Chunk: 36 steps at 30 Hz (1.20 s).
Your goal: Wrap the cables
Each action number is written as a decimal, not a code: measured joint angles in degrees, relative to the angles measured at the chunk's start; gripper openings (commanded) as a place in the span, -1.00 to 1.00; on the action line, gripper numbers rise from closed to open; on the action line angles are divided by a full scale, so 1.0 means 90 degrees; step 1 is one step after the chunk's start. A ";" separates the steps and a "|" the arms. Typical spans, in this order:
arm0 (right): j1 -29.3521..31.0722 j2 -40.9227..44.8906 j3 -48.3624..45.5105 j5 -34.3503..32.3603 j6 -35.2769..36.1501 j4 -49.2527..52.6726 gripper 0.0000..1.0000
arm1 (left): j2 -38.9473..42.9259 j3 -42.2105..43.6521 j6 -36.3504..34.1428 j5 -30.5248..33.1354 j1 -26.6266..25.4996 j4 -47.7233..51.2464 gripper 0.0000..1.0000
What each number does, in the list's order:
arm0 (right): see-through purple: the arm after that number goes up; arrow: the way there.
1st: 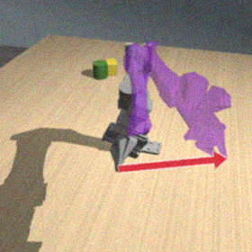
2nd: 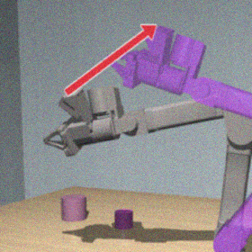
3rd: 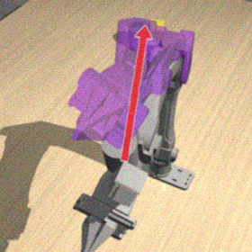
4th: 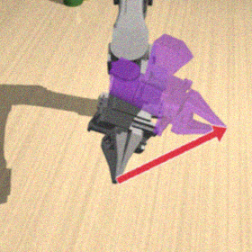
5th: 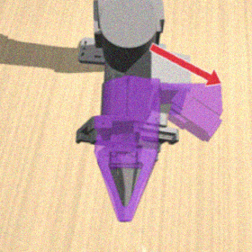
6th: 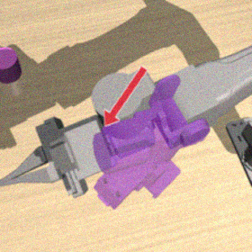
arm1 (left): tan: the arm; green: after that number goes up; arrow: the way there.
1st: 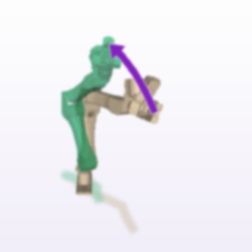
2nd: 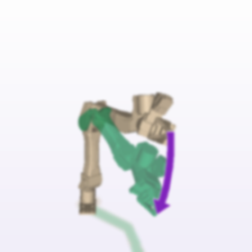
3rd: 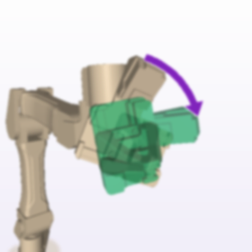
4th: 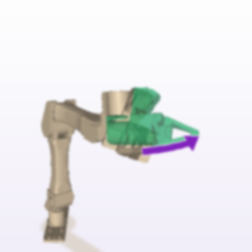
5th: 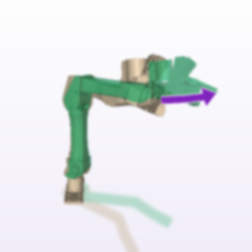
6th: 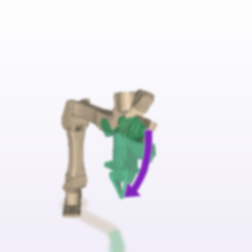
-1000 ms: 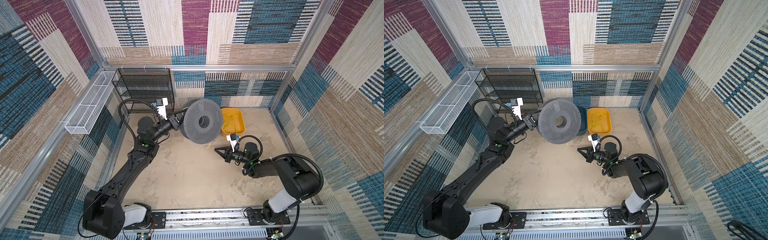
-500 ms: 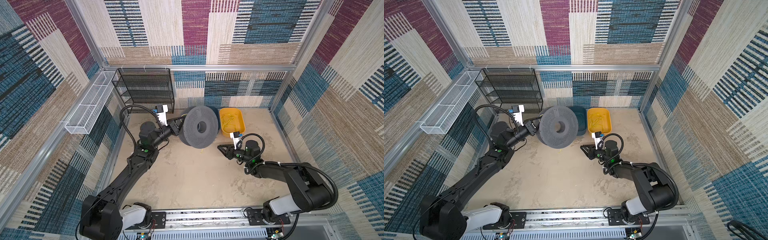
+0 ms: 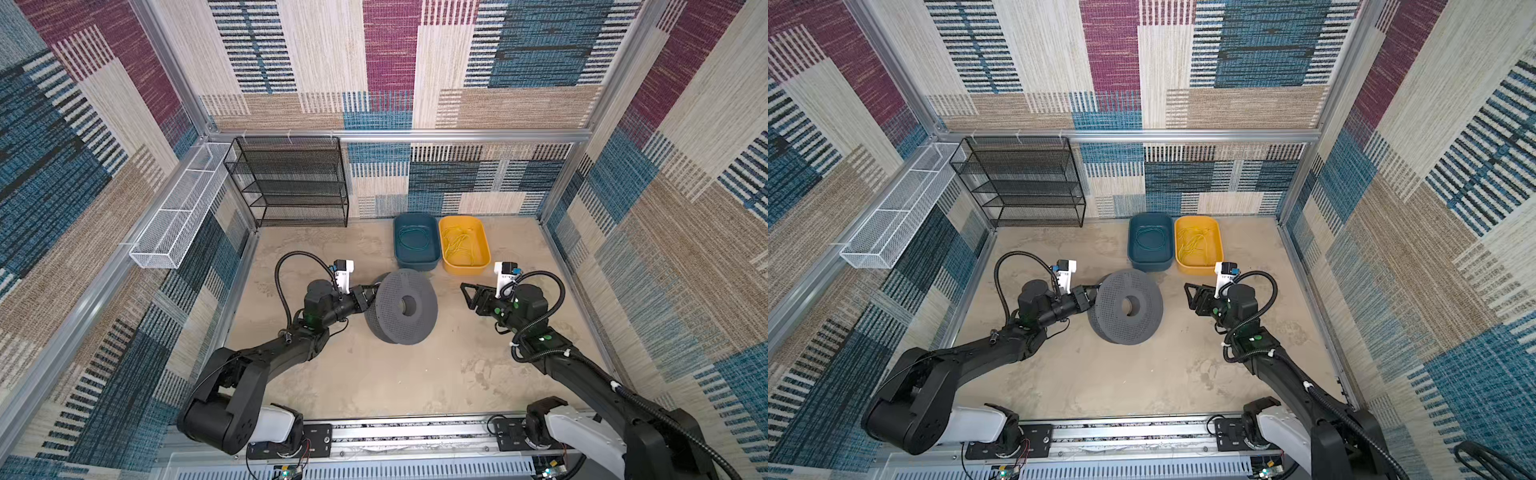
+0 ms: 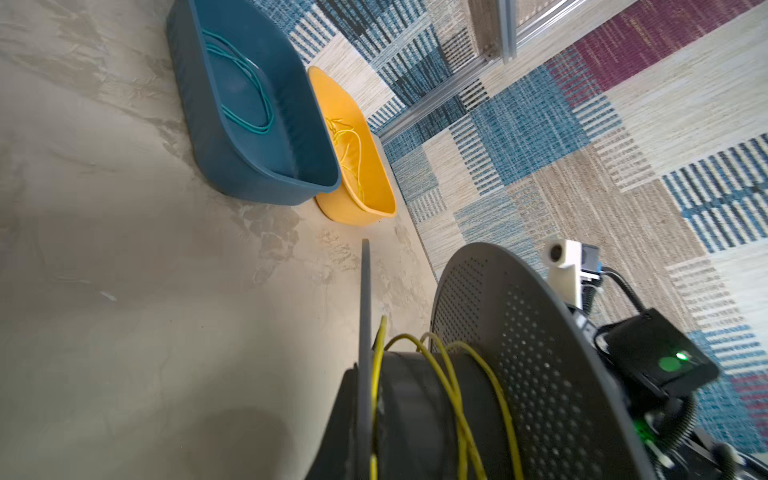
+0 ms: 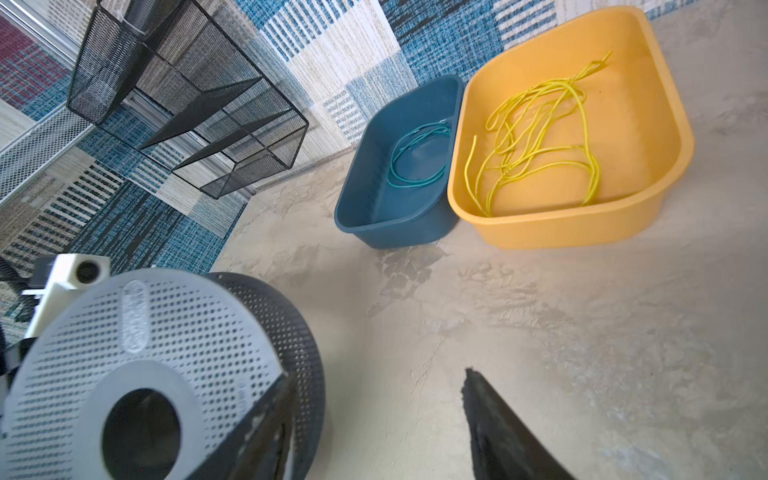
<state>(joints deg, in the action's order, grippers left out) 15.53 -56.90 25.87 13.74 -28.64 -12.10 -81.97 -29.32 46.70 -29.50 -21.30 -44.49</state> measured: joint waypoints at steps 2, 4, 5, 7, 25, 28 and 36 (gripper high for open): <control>-0.0002 0.0126 0.0000 -0.0032 -0.0036 0.0134 0.36 | -0.0311 0.0087 0.0000 0.0262 -0.0073 -0.0267 -1.00; -0.0015 0.0236 0.0005 -0.0032 -0.0044 0.0272 0.38 | -0.0629 0.0158 0.0012 0.0478 -0.0112 -0.0481 -1.00; -0.0012 0.0287 0.0024 -0.0032 -0.0044 0.0362 0.39 | -0.0840 0.0170 0.0087 0.0583 -0.0124 -0.0627 -1.00; -0.0012 0.0386 0.0066 -0.0032 -0.0044 0.0498 0.40 | -0.1231 0.0170 0.0233 0.0639 -0.0148 -0.1049 -1.00; -0.0015 0.1319 0.0546 -0.1229 -0.0134 0.1727 0.48 | -0.0945 0.0051 -0.0068 0.1659 -0.0202 0.0376 0.21; -0.0015 0.1314 0.0724 -0.1263 -0.0075 0.1841 0.48 | -0.0537 -0.0124 -0.0316 0.2064 -0.0219 0.1396 0.25; -0.0015 0.1479 0.1107 -0.1353 0.0136 0.2125 0.99 | 0.1054 -0.0277 -0.0712 0.3441 -0.0219 0.3893 0.99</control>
<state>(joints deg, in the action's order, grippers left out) 15.40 -43.59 35.83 1.56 -27.42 7.03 -72.49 -31.81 40.29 1.48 -23.27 -9.45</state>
